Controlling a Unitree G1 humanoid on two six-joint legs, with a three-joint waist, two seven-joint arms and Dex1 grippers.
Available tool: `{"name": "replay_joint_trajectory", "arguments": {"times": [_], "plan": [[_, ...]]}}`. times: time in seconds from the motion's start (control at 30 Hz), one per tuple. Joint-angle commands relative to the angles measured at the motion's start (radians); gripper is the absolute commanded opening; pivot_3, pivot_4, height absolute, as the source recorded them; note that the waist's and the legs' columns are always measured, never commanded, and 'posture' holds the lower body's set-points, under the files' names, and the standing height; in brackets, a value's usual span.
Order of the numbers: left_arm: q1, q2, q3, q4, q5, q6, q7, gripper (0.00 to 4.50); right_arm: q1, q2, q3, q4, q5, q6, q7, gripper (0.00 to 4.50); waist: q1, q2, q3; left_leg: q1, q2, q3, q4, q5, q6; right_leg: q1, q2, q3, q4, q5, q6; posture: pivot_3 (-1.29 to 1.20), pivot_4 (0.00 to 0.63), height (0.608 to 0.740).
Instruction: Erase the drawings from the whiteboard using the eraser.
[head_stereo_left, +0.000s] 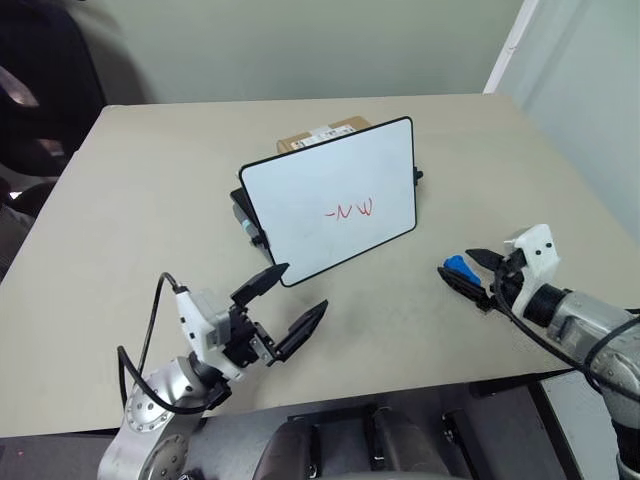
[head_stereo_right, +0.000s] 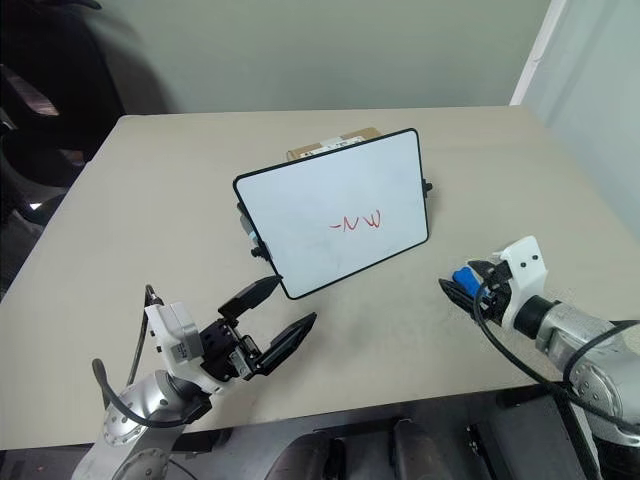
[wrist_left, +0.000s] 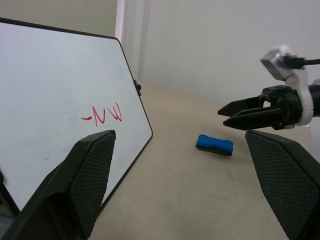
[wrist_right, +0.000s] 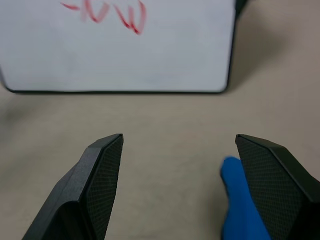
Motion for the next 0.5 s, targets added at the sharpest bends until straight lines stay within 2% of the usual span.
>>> {"name": "replay_joint_trajectory", "arguments": {"times": [0.03,0.27,0.5], "plan": [[0.002,-0.004,-0.007,-0.025,-0.014,-0.001,-0.001,4.50,-0.051,-0.020,0.040,0.051,-0.067,0.039,-0.047,3.79,0.000,0.000,0.000,0.000,0.000,0.000,0.000,0.000,0.000,0.000,0.000,0.000,0.000,0.000,0.000,0.00,0.150,0.740],[0.018,-0.007,0.002,-0.041,-0.011,-0.004,0.012,4.50,-0.151,-0.023,0.106,0.202,-0.158,0.086,-0.064,3.79,0.001,0.000,0.000,0.000,0.000,0.000,0.000,-0.001,0.001,0.000,0.000,0.000,0.000,0.000,0.001,0.00,0.150,0.740],[0.027,-0.011,0.005,-0.047,-0.009,-0.009,0.025,4.50,-0.159,-0.055,0.121,0.240,-0.184,0.107,-0.017,3.79,0.003,0.000,0.000,0.000,0.000,0.000,0.000,-0.001,0.001,0.000,0.000,0.000,0.000,-0.001,0.002,0.00,0.150,0.740]]}}
